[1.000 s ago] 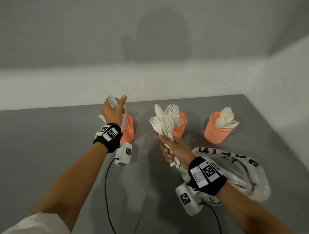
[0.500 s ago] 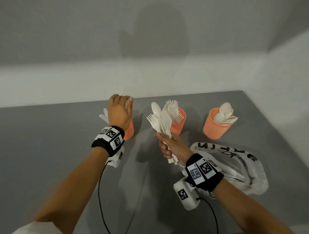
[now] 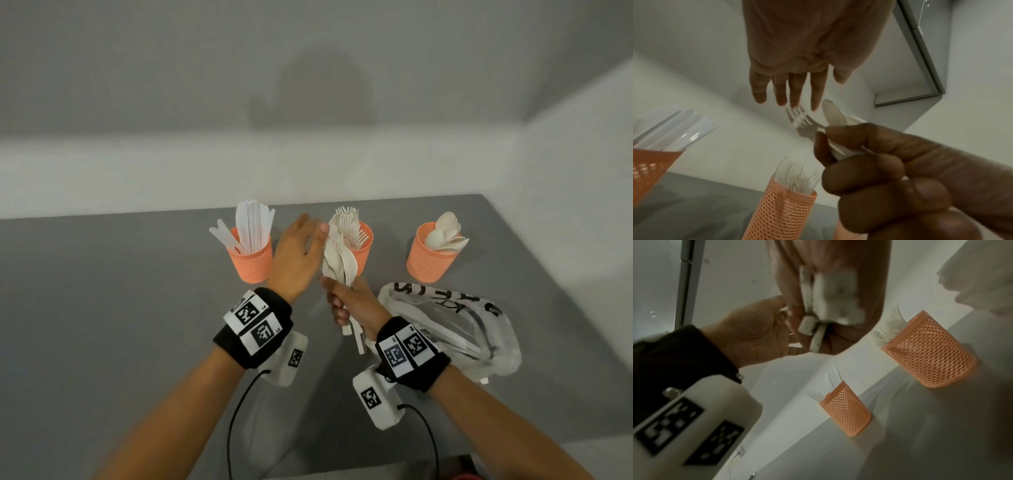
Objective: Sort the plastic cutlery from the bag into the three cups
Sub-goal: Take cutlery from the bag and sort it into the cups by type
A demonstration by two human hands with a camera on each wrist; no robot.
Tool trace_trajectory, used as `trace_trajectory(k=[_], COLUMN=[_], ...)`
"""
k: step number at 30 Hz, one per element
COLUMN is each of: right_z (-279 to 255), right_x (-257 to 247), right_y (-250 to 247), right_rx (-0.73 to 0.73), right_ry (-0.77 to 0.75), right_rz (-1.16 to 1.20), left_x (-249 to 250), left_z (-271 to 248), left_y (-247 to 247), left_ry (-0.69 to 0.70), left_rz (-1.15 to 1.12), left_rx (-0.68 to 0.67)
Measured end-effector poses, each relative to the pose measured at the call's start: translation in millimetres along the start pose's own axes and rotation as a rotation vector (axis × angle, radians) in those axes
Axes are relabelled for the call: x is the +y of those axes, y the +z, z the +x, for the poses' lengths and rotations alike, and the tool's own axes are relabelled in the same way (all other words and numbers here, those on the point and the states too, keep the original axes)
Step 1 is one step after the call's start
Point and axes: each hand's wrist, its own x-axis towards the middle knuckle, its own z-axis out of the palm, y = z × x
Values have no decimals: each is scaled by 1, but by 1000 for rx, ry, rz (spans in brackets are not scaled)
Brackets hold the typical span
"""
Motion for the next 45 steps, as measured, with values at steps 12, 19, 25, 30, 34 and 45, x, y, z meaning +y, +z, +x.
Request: trace_trajectory(k=[12, 19, 25, 30, 34, 45], right_z=[-10, -10, -2, -6, -8, -17], right_x=[3, 11, 14, 8, 8, 17], right_y=[-2, -1, -4, 3, 7, -3], right_rx=[-65, 123, 437, 473, 456, 343], right_ry=[41, -16, -261, -321, -293, -209], right_rz=[93, -6, -406, -620, -623, -638], left_x=[-14, -7, 3, 10, 12, -3], left_z=[-34, -26, -26, -43, -46, -41], left_y=[14, 4, 11, 43, 56, 54], left_ry=[-378, -404, -387, -350, -355, -447], left_rz=[-464, -687, -583, -448, -384, -505], left_rx=[99, 222, 275, 114, 190, 185])
